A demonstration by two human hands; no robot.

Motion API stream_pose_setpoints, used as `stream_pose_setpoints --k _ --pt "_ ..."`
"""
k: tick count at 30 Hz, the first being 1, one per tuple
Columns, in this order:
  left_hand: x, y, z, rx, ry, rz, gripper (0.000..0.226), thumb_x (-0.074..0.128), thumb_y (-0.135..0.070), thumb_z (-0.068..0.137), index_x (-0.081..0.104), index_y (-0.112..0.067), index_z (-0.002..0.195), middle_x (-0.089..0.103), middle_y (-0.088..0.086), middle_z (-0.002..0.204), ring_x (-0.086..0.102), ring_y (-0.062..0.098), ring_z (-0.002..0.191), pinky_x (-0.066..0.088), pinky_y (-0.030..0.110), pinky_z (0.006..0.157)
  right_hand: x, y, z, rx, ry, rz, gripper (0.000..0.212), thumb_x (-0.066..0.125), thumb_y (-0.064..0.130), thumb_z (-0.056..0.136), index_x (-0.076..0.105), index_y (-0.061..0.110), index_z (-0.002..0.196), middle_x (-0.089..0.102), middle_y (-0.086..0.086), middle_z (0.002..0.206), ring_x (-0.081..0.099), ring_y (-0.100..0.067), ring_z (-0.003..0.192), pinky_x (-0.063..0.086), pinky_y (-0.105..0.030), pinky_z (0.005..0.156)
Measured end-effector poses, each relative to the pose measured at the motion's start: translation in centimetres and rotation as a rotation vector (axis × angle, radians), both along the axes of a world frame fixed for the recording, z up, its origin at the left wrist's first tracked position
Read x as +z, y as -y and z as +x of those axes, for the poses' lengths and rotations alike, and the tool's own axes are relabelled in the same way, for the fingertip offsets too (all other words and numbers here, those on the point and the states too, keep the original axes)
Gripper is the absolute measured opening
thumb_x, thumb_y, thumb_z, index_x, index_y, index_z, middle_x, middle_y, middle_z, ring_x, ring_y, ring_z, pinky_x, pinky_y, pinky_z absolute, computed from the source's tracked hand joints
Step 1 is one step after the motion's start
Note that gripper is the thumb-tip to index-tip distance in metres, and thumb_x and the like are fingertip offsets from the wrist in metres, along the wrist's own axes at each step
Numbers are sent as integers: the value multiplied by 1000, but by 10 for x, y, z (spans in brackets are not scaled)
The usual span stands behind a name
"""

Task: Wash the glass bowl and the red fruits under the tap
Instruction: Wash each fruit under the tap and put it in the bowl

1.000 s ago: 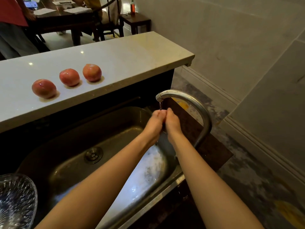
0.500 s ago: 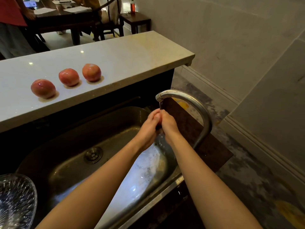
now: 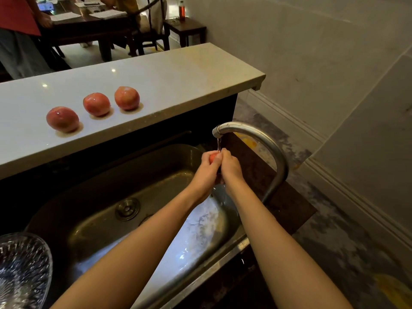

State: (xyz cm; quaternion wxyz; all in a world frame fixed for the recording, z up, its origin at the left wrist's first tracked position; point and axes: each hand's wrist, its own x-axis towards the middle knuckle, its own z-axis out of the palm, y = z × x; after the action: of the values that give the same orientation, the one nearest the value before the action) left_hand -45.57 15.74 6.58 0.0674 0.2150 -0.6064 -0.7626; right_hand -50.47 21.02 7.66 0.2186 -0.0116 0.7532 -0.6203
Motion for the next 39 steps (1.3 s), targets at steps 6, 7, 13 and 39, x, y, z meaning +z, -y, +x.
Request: stream_pose_setpoints --k 6,7,13,39 --pt "2 1 -3 38 -73 -131 36 32 -45 96 51 -17 107 56 8 76 53 12 57 41 23 45 -9 -15 0 205 -33 -143 37 30 49 96 59 29 107 63 2 93 59 -9 74 46 -18 46" --pt "3 3 -5 61 -100 -126 40 29 -46 97 57 -17 94 53 9 68 51 13 52 40 25 44 -13 -16 0 256 -44 -158 37 32 47 96 53 29 121 61 2 102 59 -10 81 48 -19 52" --pt "0 14 -8 40 93 -163 62 19 -55 95 63 -15 77 62 7 67 62 10 56 50 20 50 -28 -14 12 249 -162 -76 26 36 49 94 39 46 120 56 13 103 59 -6 90 52 -18 64" --pt "-10 -18 -5 110 125 132 56 27 -62 91 65 -21 86 68 2 73 67 10 66 52 23 53 -12 -7 3 -141 -118 -42 37 31 27 98 64 11 92 67 -11 88 63 -22 81 51 -27 69"
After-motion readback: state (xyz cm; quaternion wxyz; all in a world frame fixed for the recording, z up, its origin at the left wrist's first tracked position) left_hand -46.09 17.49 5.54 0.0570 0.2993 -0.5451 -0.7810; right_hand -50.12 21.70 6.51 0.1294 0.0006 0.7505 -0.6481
